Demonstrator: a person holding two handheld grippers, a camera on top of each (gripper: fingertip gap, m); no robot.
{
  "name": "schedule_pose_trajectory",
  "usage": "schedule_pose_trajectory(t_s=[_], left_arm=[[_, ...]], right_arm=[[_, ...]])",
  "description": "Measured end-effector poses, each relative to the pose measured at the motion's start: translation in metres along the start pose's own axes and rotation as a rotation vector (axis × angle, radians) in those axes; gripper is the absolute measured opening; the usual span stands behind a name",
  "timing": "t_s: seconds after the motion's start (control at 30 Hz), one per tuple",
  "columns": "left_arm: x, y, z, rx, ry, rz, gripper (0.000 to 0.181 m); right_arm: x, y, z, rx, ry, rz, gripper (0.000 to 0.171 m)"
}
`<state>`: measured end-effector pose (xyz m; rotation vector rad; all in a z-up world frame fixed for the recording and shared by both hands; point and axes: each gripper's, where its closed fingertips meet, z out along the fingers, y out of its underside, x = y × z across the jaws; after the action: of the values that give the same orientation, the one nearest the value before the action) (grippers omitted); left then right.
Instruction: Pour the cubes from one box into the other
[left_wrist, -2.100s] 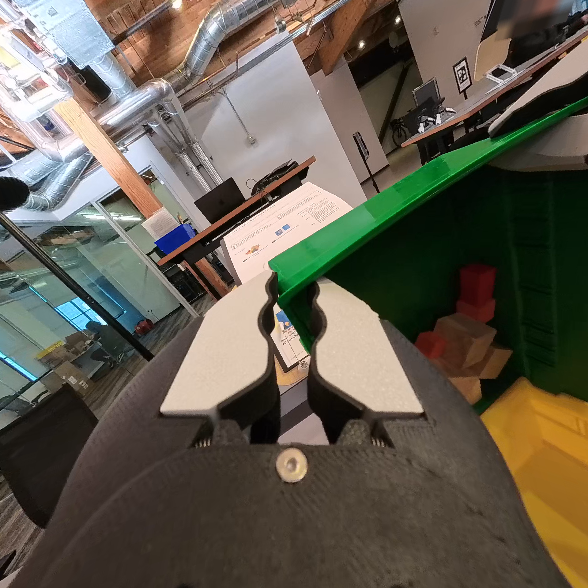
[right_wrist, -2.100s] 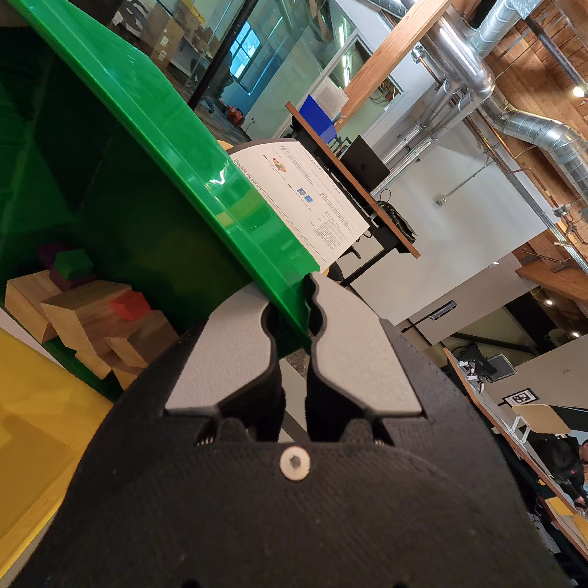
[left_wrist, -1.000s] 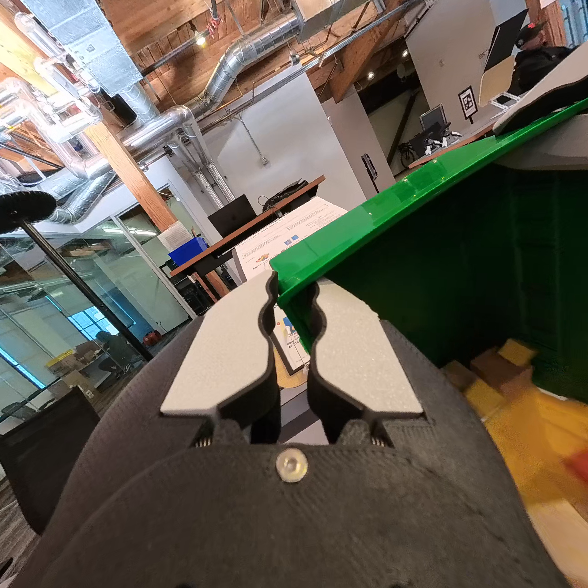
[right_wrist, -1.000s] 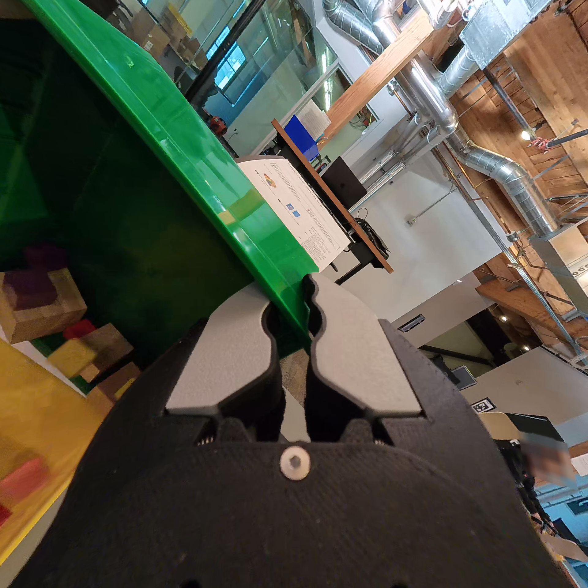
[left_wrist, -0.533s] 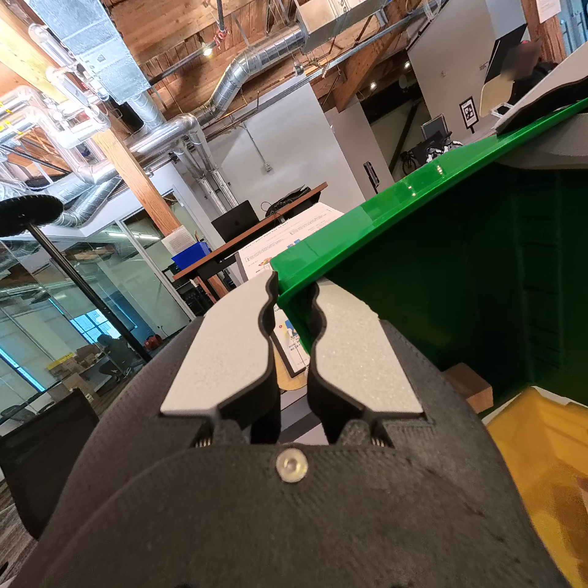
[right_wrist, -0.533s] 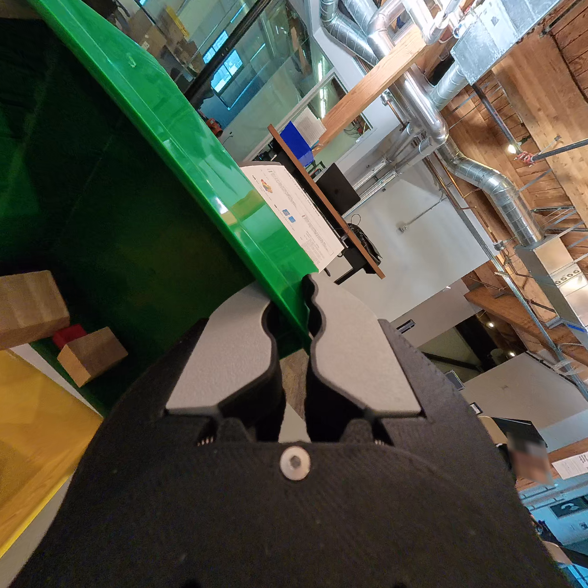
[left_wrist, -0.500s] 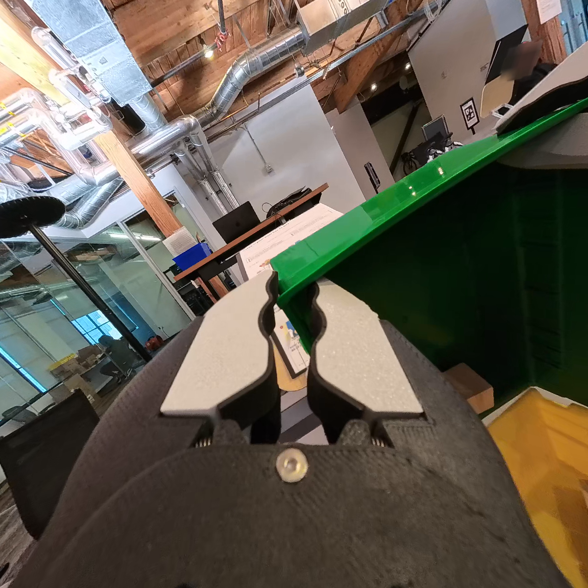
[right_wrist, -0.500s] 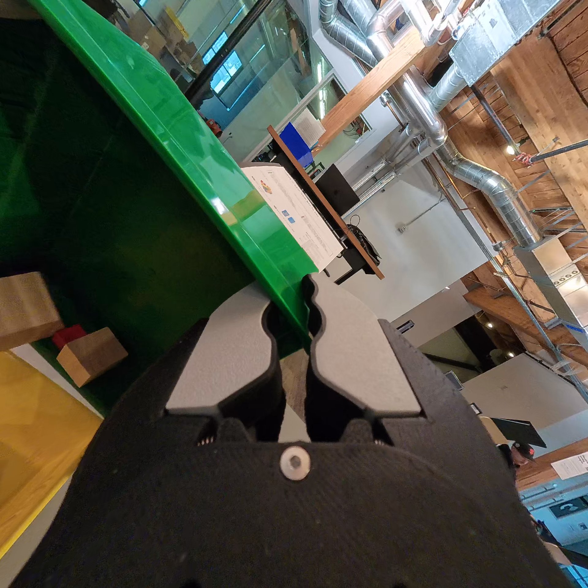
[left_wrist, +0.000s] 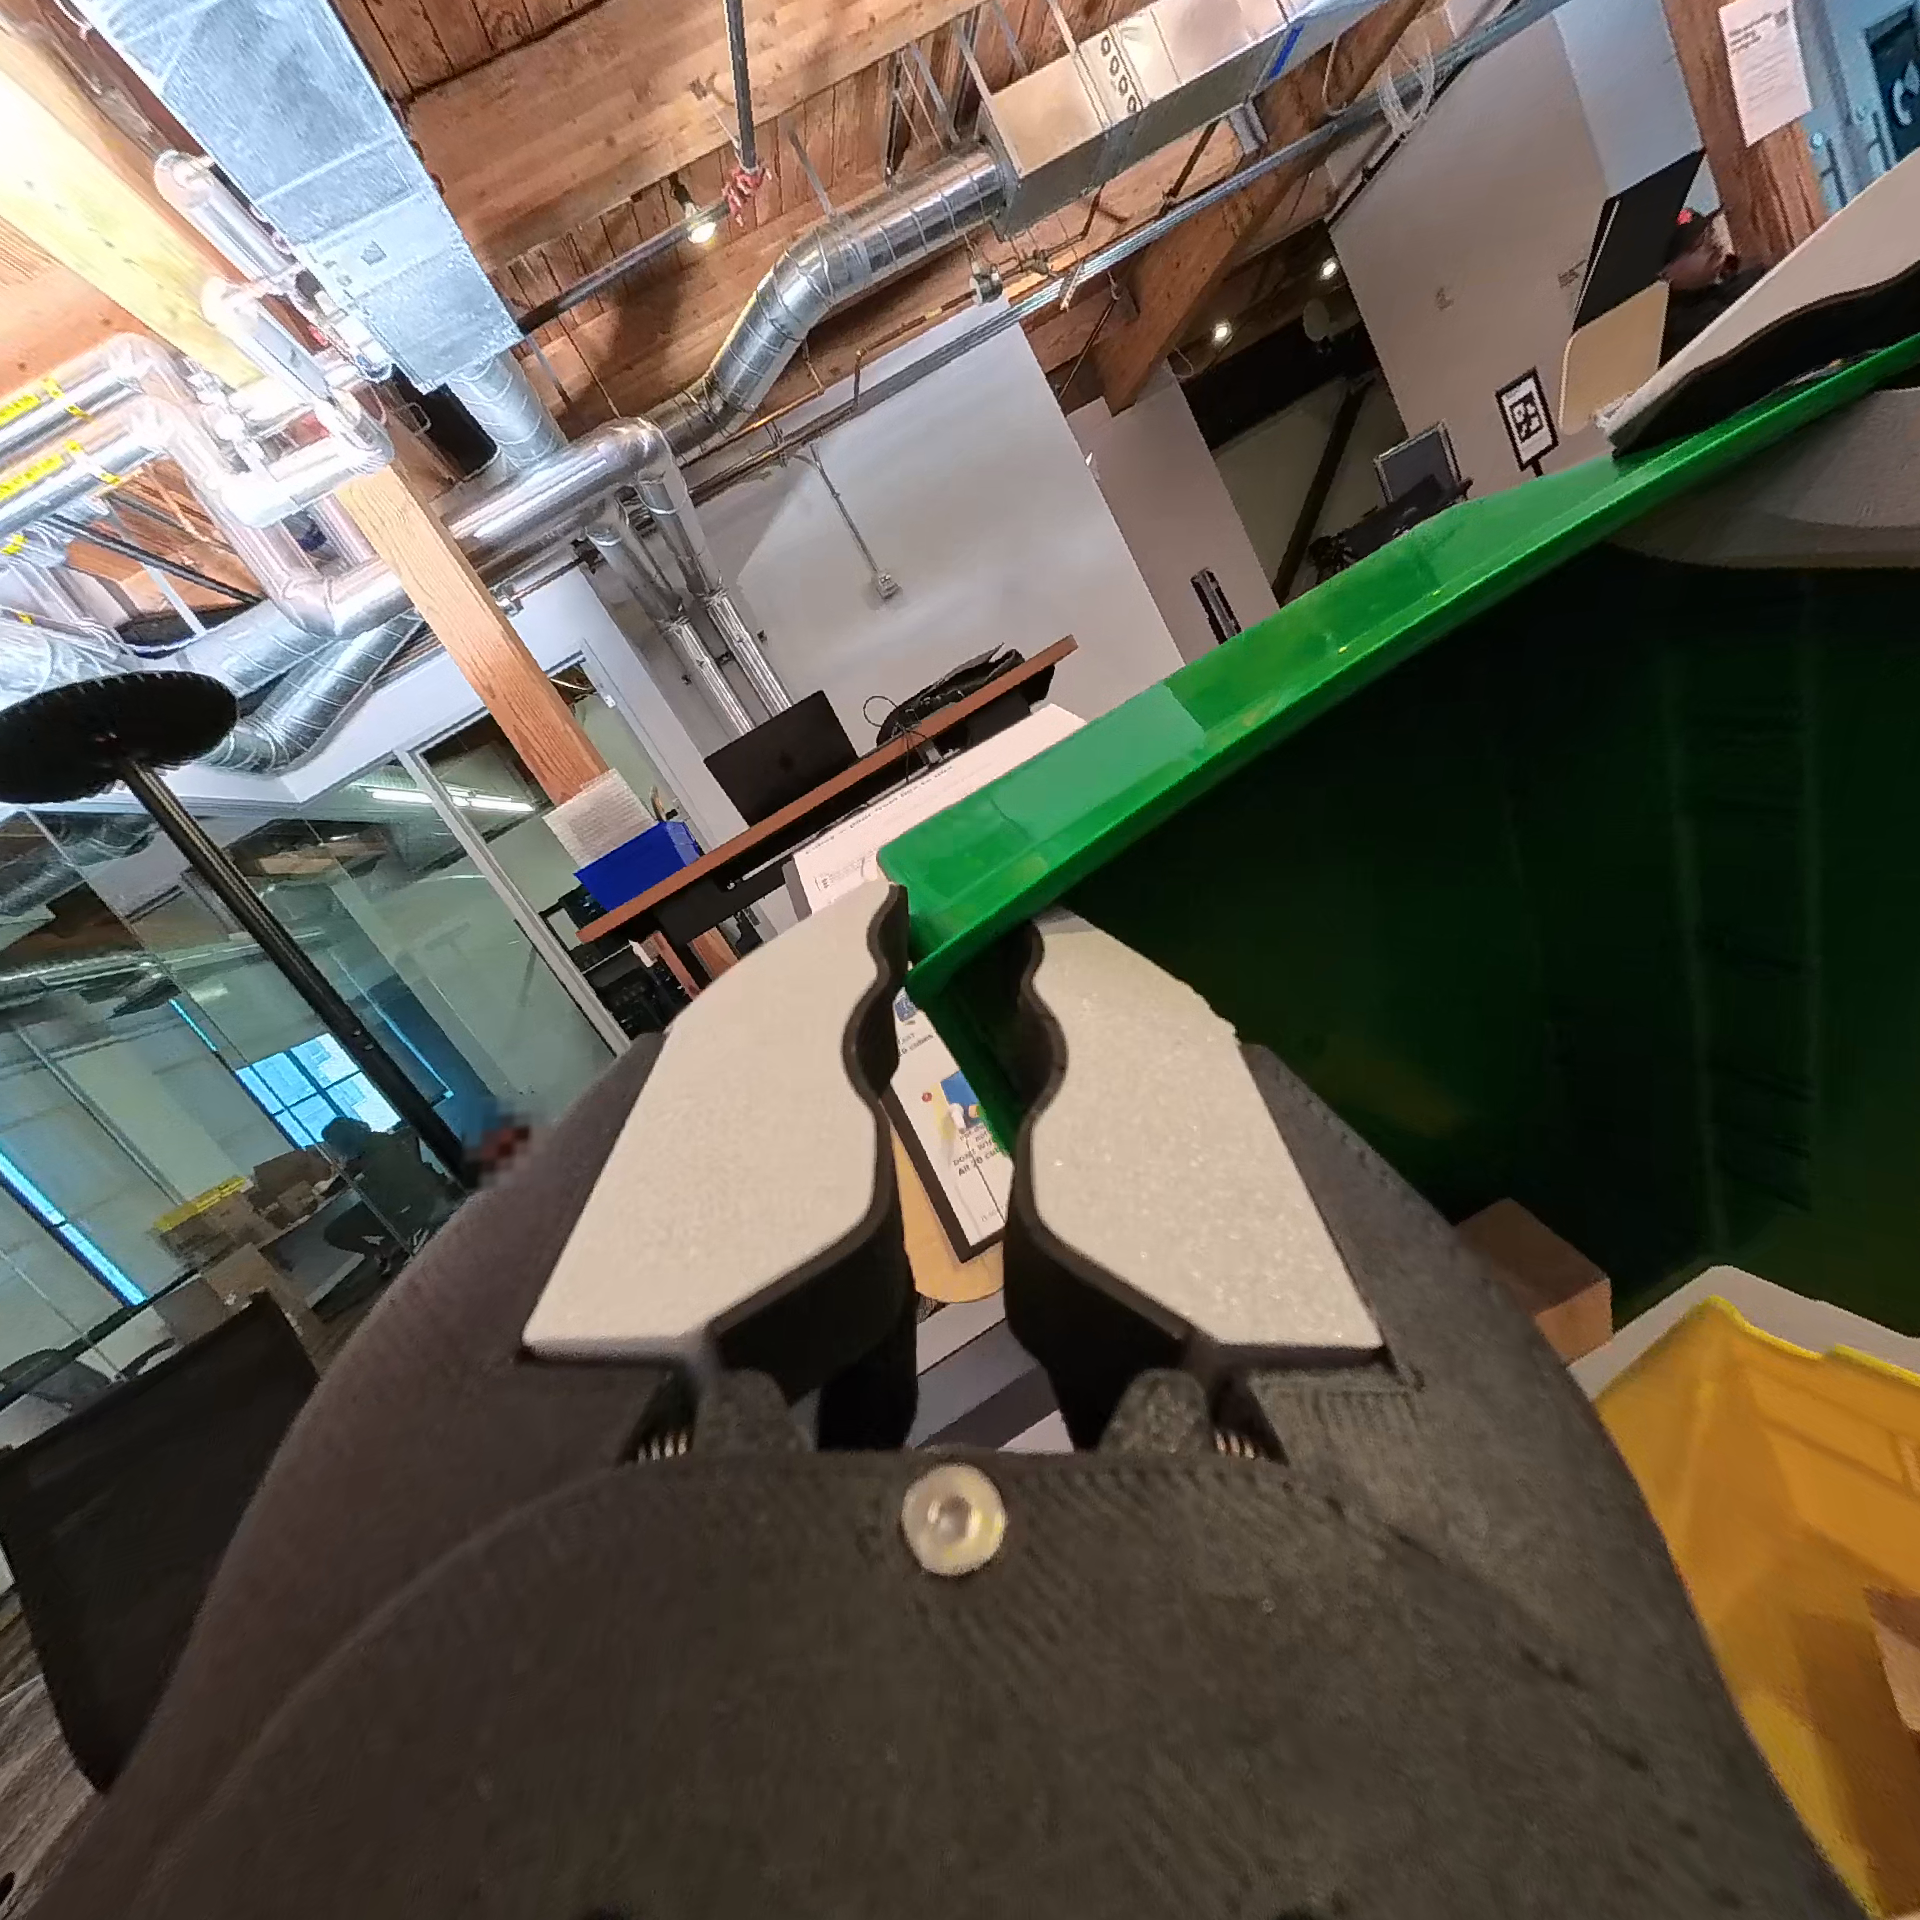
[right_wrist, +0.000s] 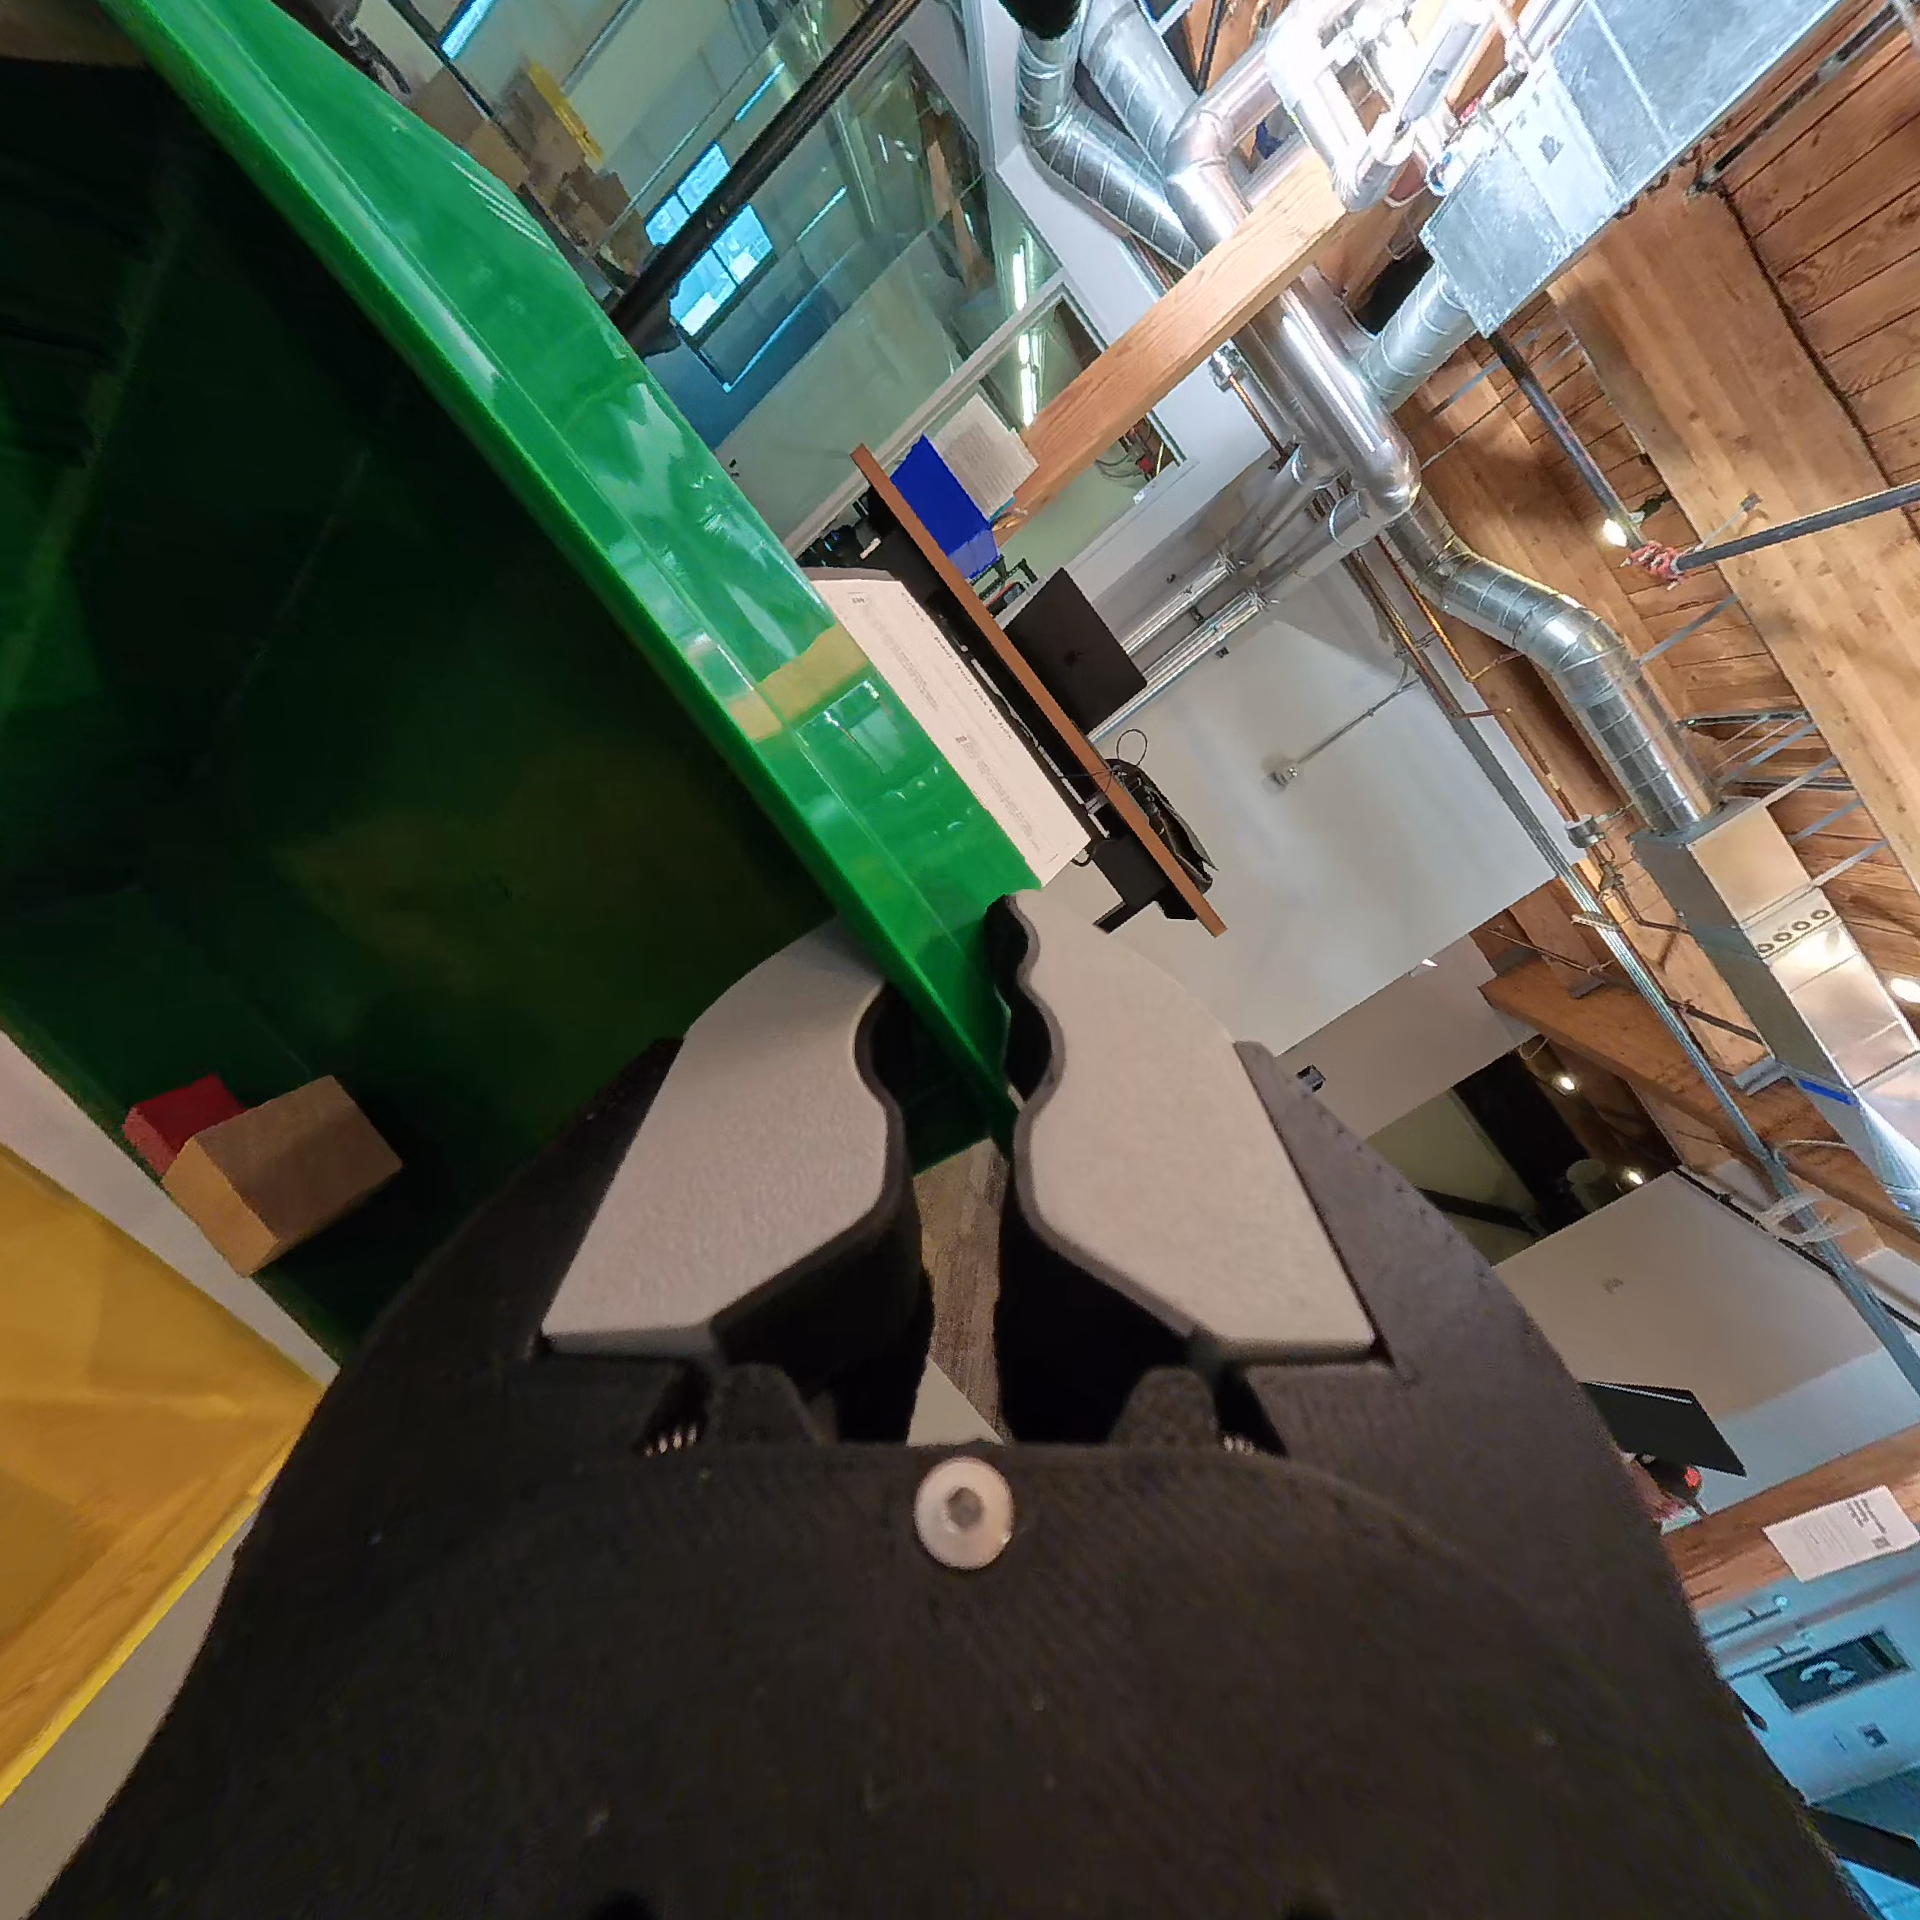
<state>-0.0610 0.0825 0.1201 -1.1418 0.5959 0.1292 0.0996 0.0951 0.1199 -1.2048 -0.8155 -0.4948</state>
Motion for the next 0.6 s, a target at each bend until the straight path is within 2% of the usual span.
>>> schedule_pose_trajectory(t_s=[0.6], left_arm=[[-0.007, -0.02, -0.011, 0.056, -0.025, -0.005, 0.017]], right_arm=[[0.002, -0.011, -0.011, 0.02, -0.001, -0.001, 0.006]])
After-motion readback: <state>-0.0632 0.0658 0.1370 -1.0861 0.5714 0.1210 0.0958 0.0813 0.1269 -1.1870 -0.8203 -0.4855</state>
